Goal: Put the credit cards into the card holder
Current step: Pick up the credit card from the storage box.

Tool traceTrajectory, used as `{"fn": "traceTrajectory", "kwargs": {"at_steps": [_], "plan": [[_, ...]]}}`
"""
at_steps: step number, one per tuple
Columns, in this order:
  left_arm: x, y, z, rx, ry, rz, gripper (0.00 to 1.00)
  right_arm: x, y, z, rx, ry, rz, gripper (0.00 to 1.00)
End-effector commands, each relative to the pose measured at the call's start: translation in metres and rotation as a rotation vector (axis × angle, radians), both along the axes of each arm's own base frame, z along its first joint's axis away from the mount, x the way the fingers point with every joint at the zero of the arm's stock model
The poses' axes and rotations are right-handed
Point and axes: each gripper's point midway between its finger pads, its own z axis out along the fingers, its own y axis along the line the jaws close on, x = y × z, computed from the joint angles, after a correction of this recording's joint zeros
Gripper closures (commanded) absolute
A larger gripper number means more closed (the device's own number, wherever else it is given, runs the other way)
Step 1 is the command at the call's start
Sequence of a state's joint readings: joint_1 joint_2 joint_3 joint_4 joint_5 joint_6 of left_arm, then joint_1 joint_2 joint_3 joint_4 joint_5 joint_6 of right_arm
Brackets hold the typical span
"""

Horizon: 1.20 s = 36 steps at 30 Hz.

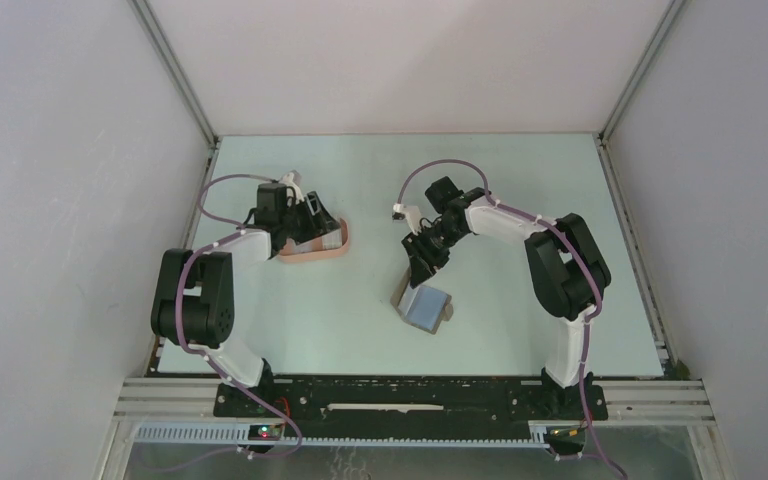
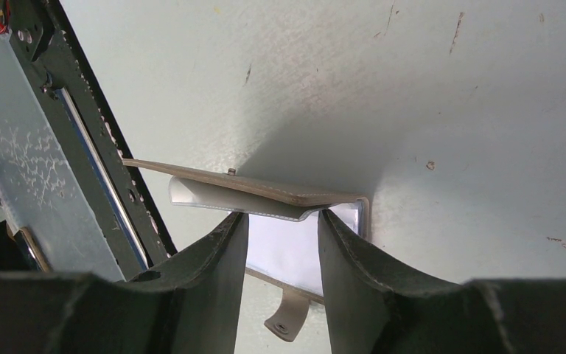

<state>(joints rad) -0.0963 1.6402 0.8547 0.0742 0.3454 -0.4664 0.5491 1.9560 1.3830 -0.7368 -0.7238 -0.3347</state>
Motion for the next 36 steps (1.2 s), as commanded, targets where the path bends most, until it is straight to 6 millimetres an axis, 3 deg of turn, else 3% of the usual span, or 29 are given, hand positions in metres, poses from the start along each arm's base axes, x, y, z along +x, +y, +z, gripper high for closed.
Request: {"fn": "traceTrajectory", "kwargs": {"at_steps": [1, 6, 14, 22, 36], "plan": [[0.013, -0.008, 0.030, -0.053, -0.088, -0.023, 0.36, 0.008, 0.005, 0.009, 0.029, -0.015, 0.001, 0.52], [0.014, -0.006, 0.035, -0.051, -0.097, -0.016, 0.37, 0.008, 0.005, 0.010, 0.032, -0.014, 0.001, 0.52], [0.015, -0.003, 0.014, -0.018, -0.041, -0.004, 0.32, 0.008, 0.005, 0.010, 0.035, -0.013, 0.001, 0.52], [0.016, -0.008, 0.011, -0.021, -0.031, -0.018, 0.32, 0.008, 0.005, 0.010, 0.034, -0.011, 0.000, 0.52], [0.012, -0.010, 0.049, -0.042, -0.108, -0.028, 0.42, 0.009, 0.004, 0.011, 0.035, -0.013, -0.004, 0.52]]}}
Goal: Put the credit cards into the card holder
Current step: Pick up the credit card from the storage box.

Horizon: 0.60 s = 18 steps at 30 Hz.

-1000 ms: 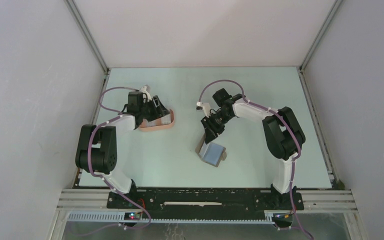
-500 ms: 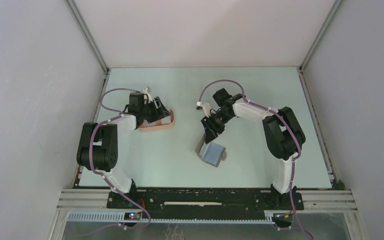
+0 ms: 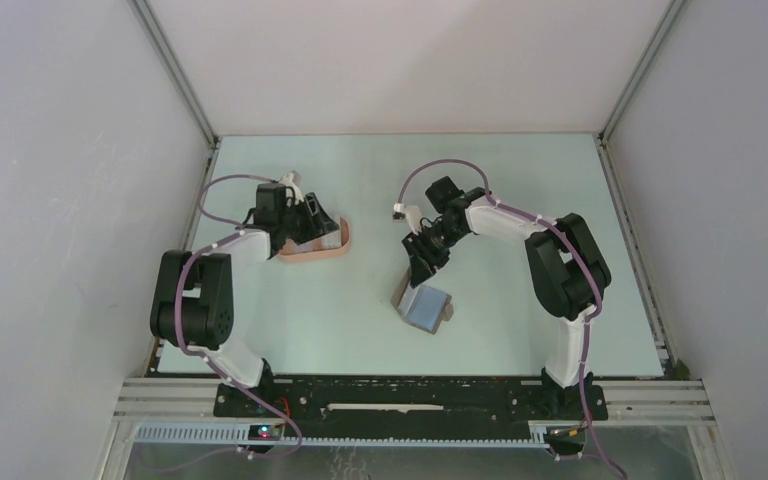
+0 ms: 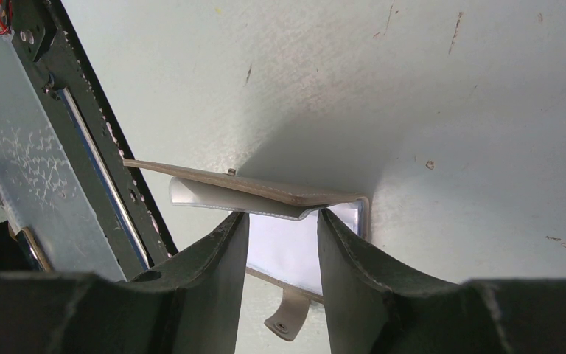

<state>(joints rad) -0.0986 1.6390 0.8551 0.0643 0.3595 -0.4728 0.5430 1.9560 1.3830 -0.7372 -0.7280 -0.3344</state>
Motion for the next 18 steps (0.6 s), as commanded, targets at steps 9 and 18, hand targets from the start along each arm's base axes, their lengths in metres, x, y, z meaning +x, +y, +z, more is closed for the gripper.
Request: {"fn": "traceTrajectory", "kwargs": {"at_steps": [9, 18], "plan": [[0.0137, -0.0081, 0.0513, -0.036, -0.121, -0.024, 0.48, 0.0086, 0.0048, 0.0125, 0.036, -0.018, 0.000, 0.52], [0.0133, -0.0084, 0.0529, -0.037, -0.124, -0.023, 0.60, 0.0086, 0.0045, 0.0129, 0.038, -0.016, -0.001, 0.52]]}}
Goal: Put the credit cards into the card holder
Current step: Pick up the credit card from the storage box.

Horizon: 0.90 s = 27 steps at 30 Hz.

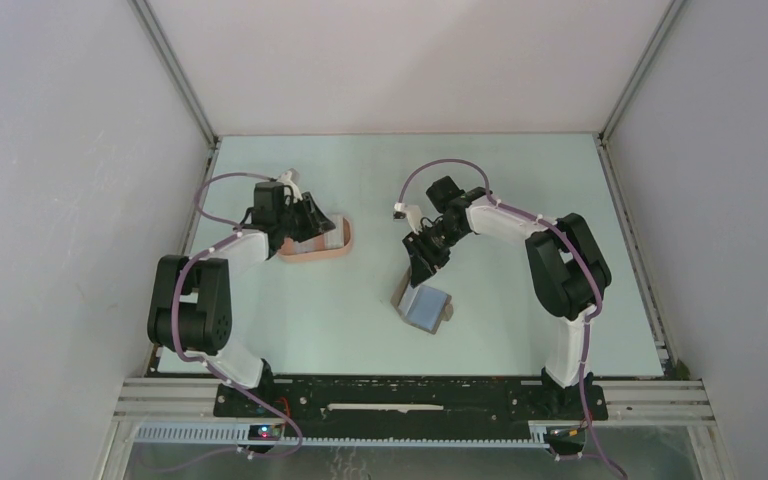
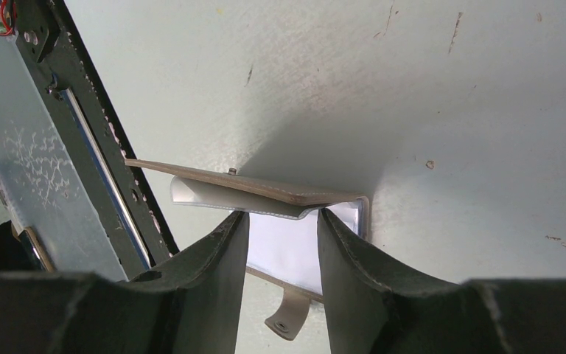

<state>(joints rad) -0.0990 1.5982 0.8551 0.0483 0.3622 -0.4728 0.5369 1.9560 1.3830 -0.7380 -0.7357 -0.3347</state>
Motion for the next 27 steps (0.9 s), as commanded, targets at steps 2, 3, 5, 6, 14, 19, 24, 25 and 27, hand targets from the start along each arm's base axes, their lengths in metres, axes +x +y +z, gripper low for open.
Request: {"fn": "traceTrajectory", "kwargs": {"at_steps": [2, 3, 5, 6, 14, 19, 24, 25, 27], "plan": [[0.014, -0.007, 0.040, -0.030, -0.099, -0.018, 0.61, 0.008, 0.006, 0.012, 0.033, -0.020, 0.002, 0.53], [0.014, -0.007, 0.040, -0.029, -0.102, -0.018, 0.63, 0.008, 0.006, 0.012, 0.033, -0.020, 0.003, 0.53], [0.014, -0.006, 0.041, -0.026, -0.103, -0.013, 0.65, 0.008, 0.006, 0.012, 0.033, -0.020, 0.002, 0.53], [0.014, -0.005, 0.041, -0.023, -0.102, -0.011, 0.67, 0.008, 0.006, 0.012, 0.034, -0.020, 0.002, 0.53], [0.011, 0.000, 0.041, 0.004, -0.103, 0.001, 0.87, 0.007, 0.006, 0.012, 0.033, -0.016, 0.003, 0.53], [0.009, 0.002, 0.039, 0.020, -0.100, 0.005, 1.00, 0.007, 0.006, 0.013, 0.036, -0.017, 0.004, 0.53], [0.007, 0.009, 0.039, 0.052, -0.108, 0.027, 1.00, 0.007, 0.006, 0.013, 0.036, -0.018, 0.005, 0.53], [0.007, 0.011, 0.040, 0.062, -0.115, 0.034, 1.00, 0.007, 0.006, 0.013, 0.036, -0.017, 0.005, 0.54], [0.006, 0.014, 0.041, 0.078, -0.119, 0.039, 1.00, 0.007, 0.006, 0.013, 0.036, -0.018, 0.005, 0.53]]}}
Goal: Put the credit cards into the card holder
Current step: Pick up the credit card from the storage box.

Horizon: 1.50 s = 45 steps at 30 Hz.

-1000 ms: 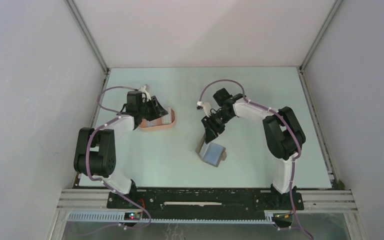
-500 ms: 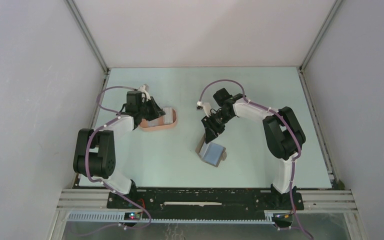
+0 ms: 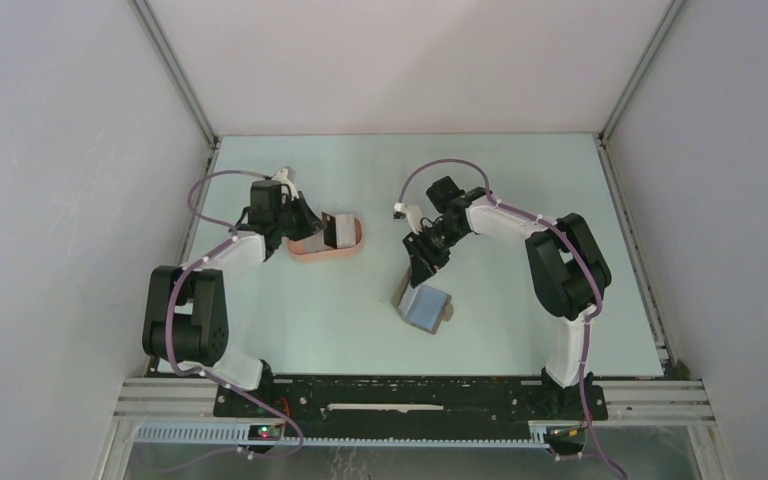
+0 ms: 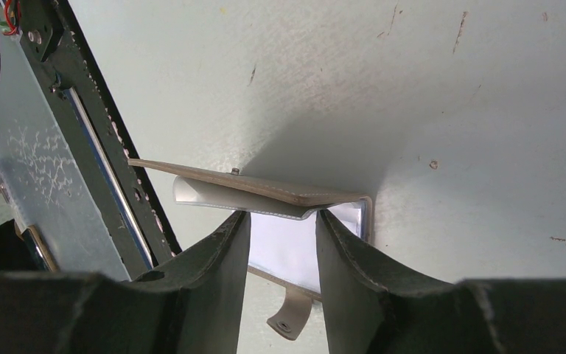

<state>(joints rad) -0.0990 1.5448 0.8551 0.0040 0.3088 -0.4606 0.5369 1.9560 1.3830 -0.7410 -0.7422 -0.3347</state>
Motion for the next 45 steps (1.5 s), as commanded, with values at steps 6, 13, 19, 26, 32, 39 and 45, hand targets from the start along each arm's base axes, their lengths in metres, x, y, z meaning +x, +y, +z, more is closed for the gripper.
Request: {"fn": "traceTrajectory", "kwargs": {"at_steps": [6, 13, 19, 26, 32, 39, 45], "plan": [[0.004, 0.011, 0.028, 0.072, -0.092, 0.012, 1.00, 0.009, 0.005, 0.015, 0.034, -0.029, 0.003, 0.53], [0.009, 0.006, 0.017, 0.064, -0.056, -0.010, 1.00, 0.008, 0.005, 0.015, 0.036, -0.028, 0.005, 0.53], [0.015, -0.003, 0.002, 0.031, -0.009, -0.045, 1.00, 0.008, 0.005, 0.016, 0.038, -0.028, 0.005, 0.53], [0.019, -0.010, -0.004, -0.008, 0.009, -0.062, 0.86, 0.008, 0.005, 0.016, 0.040, -0.027, 0.004, 0.53], [0.018, -0.014, -0.007, -0.025, 0.023, -0.068, 0.66, 0.008, 0.005, 0.017, 0.042, -0.025, 0.006, 0.52], [0.022, -0.017, 0.003, -0.049, -0.022, -0.072, 0.59, 0.009, 0.004, 0.017, 0.044, -0.025, 0.004, 0.53], [0.024, -0.021, 0.004, -0.079, -0.026, -0.075, 0.46, 0.008, 0.005, 0.018, 0.046, -0.023, 0.005, 0.53]]}}
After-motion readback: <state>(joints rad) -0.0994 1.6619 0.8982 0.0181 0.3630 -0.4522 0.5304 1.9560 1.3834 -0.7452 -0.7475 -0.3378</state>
